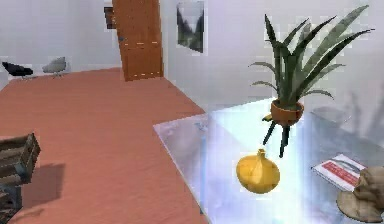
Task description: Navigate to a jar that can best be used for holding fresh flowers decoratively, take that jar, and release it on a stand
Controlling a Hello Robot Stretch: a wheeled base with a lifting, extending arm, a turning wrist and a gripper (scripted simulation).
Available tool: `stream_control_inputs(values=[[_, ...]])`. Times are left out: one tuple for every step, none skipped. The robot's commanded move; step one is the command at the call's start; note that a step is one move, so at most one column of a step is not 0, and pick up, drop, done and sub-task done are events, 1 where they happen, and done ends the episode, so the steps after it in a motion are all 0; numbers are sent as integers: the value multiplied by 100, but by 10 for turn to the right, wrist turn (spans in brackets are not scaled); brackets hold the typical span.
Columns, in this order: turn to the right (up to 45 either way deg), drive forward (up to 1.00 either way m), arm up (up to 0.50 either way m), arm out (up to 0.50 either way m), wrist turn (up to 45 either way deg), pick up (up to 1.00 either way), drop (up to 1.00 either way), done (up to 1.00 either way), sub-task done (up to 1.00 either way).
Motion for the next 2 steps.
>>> stream_control_inputs(values=[[-450,0,0,0,0,0,0,0,0],[-210,0,0,0,0,0,0,0,0]])
